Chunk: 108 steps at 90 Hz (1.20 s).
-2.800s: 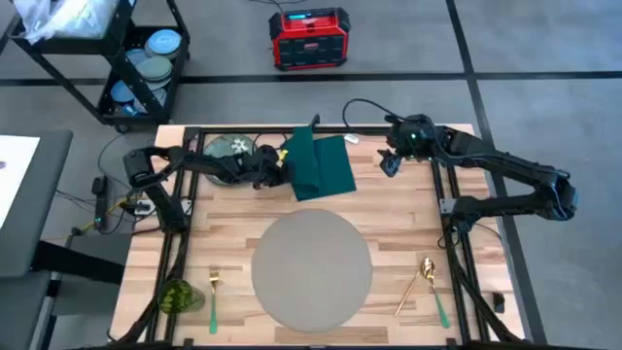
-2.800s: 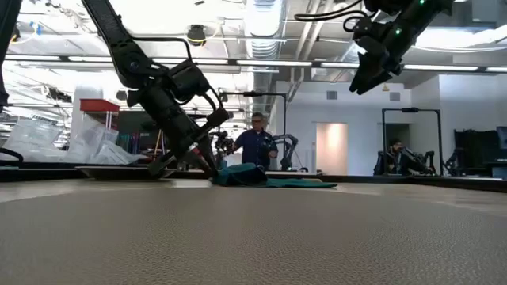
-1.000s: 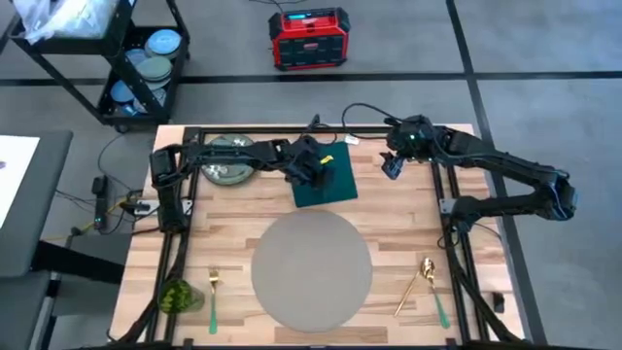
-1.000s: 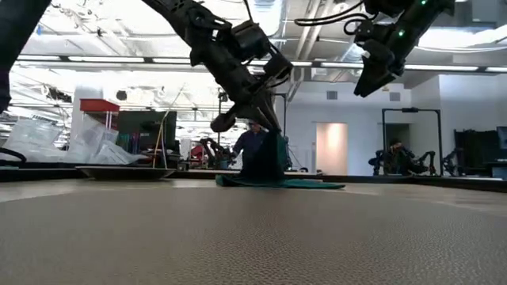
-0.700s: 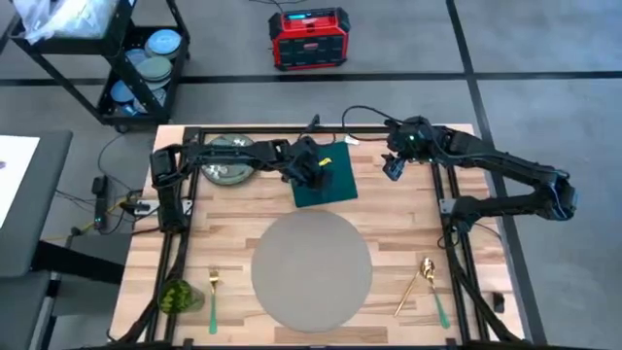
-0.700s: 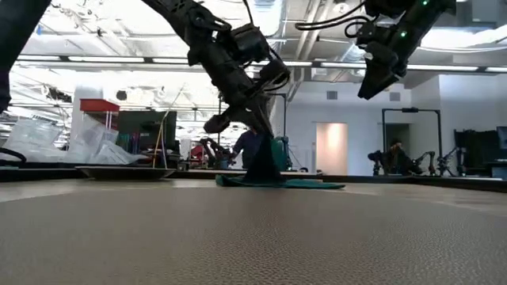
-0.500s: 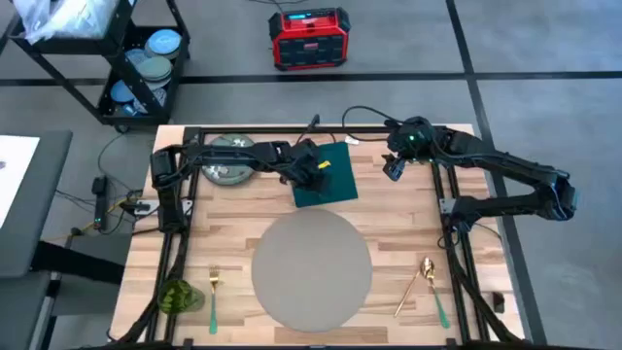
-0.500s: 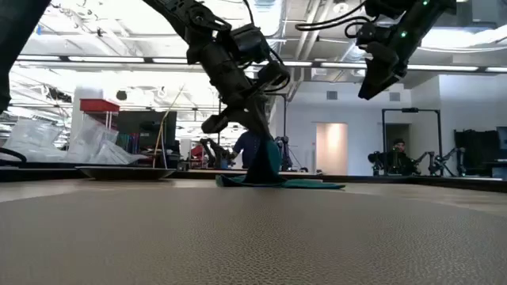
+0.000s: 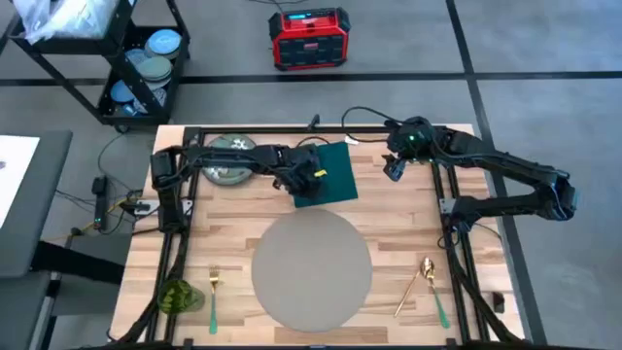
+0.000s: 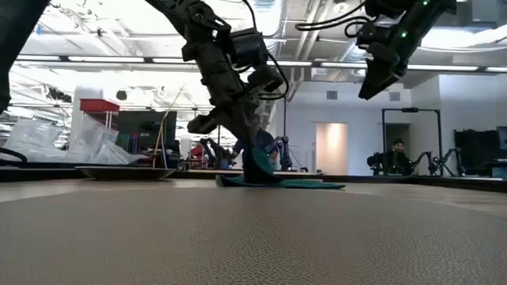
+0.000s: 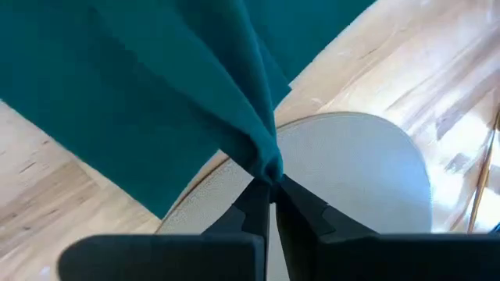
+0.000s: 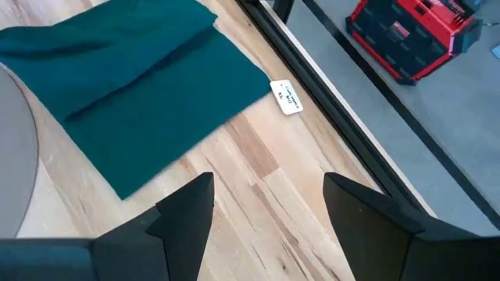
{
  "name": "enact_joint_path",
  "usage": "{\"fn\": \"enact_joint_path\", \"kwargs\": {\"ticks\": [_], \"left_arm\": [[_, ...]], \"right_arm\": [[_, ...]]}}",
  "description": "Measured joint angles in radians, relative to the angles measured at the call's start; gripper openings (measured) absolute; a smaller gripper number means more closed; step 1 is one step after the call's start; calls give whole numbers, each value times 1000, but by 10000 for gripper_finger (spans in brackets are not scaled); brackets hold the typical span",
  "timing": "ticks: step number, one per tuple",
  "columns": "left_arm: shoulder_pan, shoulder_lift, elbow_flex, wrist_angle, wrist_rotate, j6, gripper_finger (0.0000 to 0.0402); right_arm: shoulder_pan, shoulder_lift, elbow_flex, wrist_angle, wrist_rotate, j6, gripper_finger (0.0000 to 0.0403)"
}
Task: Set table place
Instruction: Fold the blue table napkin
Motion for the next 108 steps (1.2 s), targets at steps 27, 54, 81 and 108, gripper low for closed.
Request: {"fn": "enact_joint_path", "kwargs": {"ticks": [27,54,81,108], "left_arm": [[4,-11,0,-98,0,46,0],[20,-11,0,95,-2,1,0],[17,0,0,153,12,57,0],[18,34,0,324,-25,67,0]], "right_arm": [[0,0,0,-1,0,0,230],[0,0,0,0,0,-3,230],[0,0,0,-1,0,-3,230],[0,0,0,-17,0,-3,230]]}}
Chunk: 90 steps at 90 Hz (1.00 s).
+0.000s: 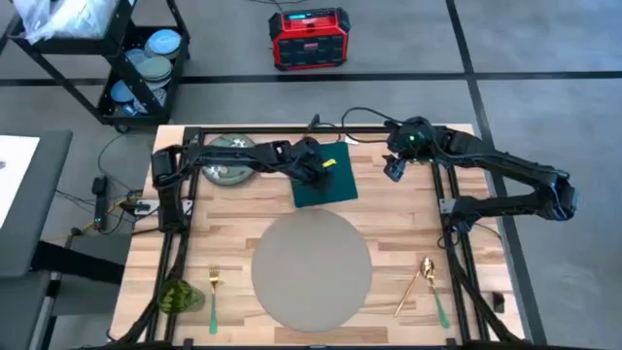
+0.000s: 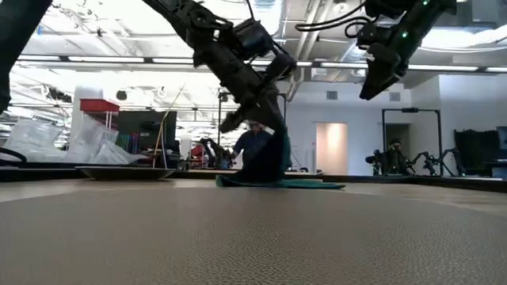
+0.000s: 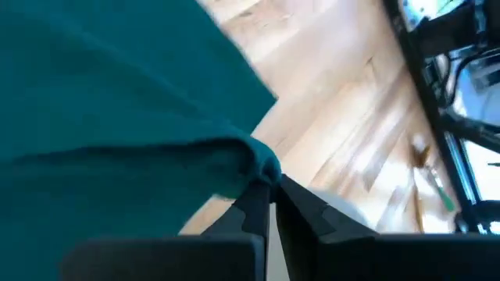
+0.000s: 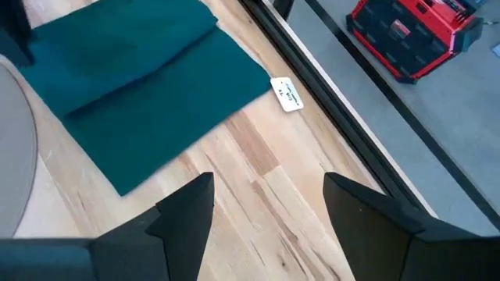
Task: Set table place
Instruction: Fold the blue table napkin
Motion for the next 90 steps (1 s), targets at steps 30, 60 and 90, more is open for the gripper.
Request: {"fn": "enact_joint_path", "kwargs": {"ticks": [30,60,90], "left_arm": [[-20,165,27,153,98,-89,45],[-12,213,159,156,37,-38,62],[-10,212,164,141,25,-2,62]], "right_arm": [[0,0,0,-22,0,-23,230],[0,0,0,-20,0,-24,230],[0,0,0,-21,-12,-23,230]]}}
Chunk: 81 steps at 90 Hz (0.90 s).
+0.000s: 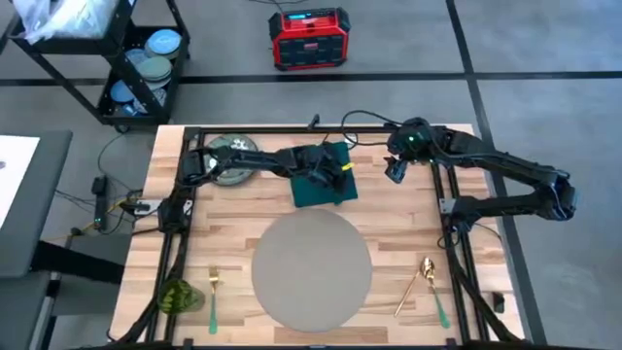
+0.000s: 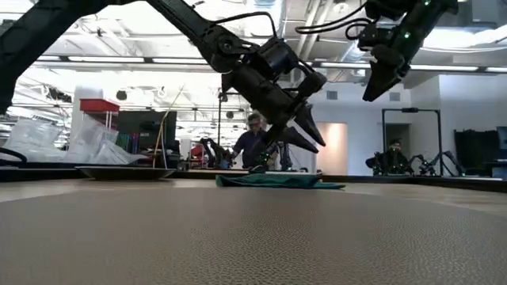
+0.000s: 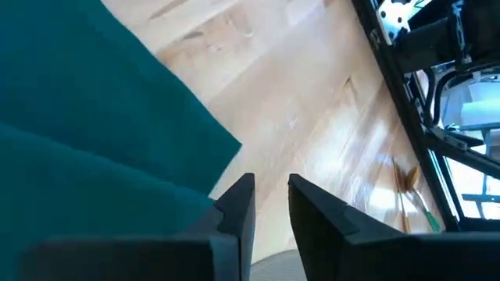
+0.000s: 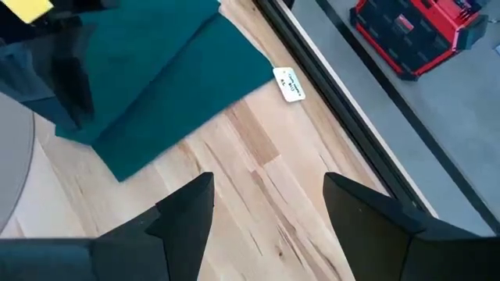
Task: Set table place
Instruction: Fold the blue table napkin
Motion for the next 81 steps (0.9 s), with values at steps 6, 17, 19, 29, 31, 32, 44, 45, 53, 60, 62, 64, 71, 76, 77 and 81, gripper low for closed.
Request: {"fn": "enact_joint_path", "kwargs": {"ticks": [6,17,19,29,31,32,44,45,53,60,62,64,71,76,77,81], "left_arm": [[14,-23,-1,-34,-14,2,62],[42,-123,1,-165,-99,28,62],[44,-144,1,-204,-120,42,62],[36,-261,-60,-333,-233,38,62],[32,-285,-81,-335,-246,20,62],[30,-297,-94,-334,-250,12,62],[-21,-415,-296,-259,-270,-102,62],[-26,-422,-315,-246,-271,-115,62],[-67,-444,-460,-134,-277,-219,61],[-86,-446,-542,-45,-277,-282,55],[-89,-446,-558,-22,-280,-294,53],[-92,-444,-569,-4,-283,-301,50],[-95,-442,-587,-6,-293,-298,37],[-97,-442,-589,-17,-309,-289,25],[-97,-442,-589,-18,-313,-287,22],[-97,-442,-588,-25,-326,-269,12]], "right_arm": [[0,0,0,6,-29,0,230],[6,0,0,25,-83,1,230],[8,0,0,25,-86,6,230],[9,0,0,49,-87,31,230],[8,0,0,53,-87,33,230],[8,0,0,54,-87,34,230],[8,0,0,72,-87,62,230],[8,0,0,73,-87,65,230],[8,0,0,91,-87,72,230],[8,3,0,111,-87,73,230],[8,3,0,116,-87,78,230],[8,3,0,119,-87,82,230],[7,2,0,130,-87,95,230],[5,3,0,131,-87,106,230],[4,3,0,131,-87,109,230],[0,2,0,132,-87,118,230]]}}
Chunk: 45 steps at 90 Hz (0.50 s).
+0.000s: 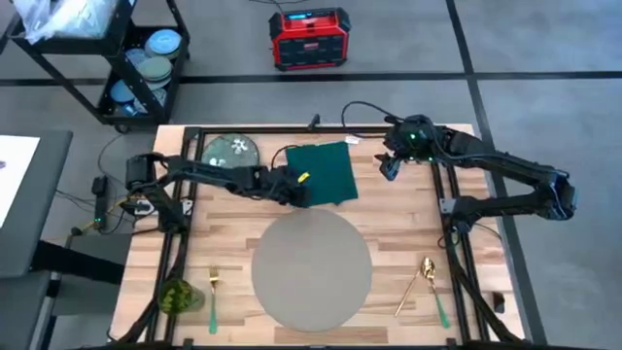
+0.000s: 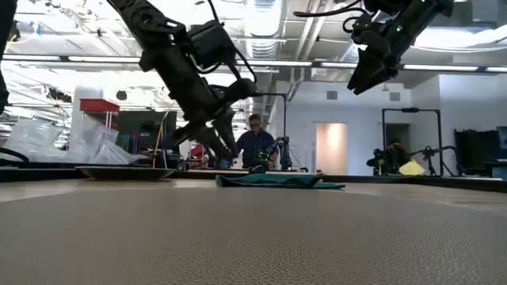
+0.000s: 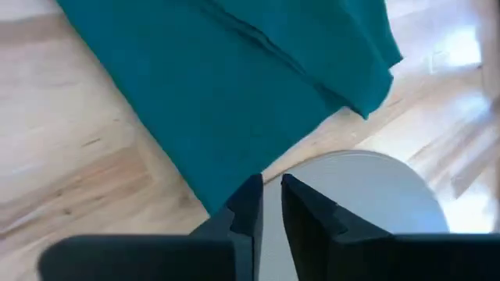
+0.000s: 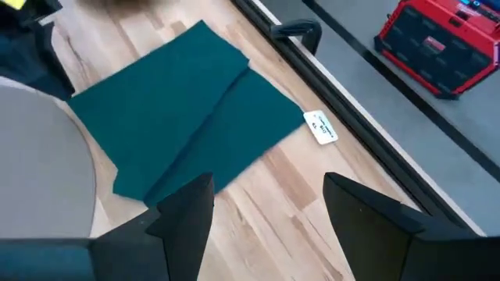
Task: Set table place
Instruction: Fold the blue table napkin
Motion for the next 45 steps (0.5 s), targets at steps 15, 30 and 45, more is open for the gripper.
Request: {"fn": "enact_joint_path", "kwargs": {"ticks": [15,30,45], "left_arm": [[-1,29,0,-63,-13,46,3],[3,27,2,-69,-32,3,1],[21,-6,2,-73,-74,-27,2]], "right_arm": [[2,0,0,0,1,39,230],[2,0,0,-5,-1,48,230],[9,0,0,-5,-2,49,230]]}}
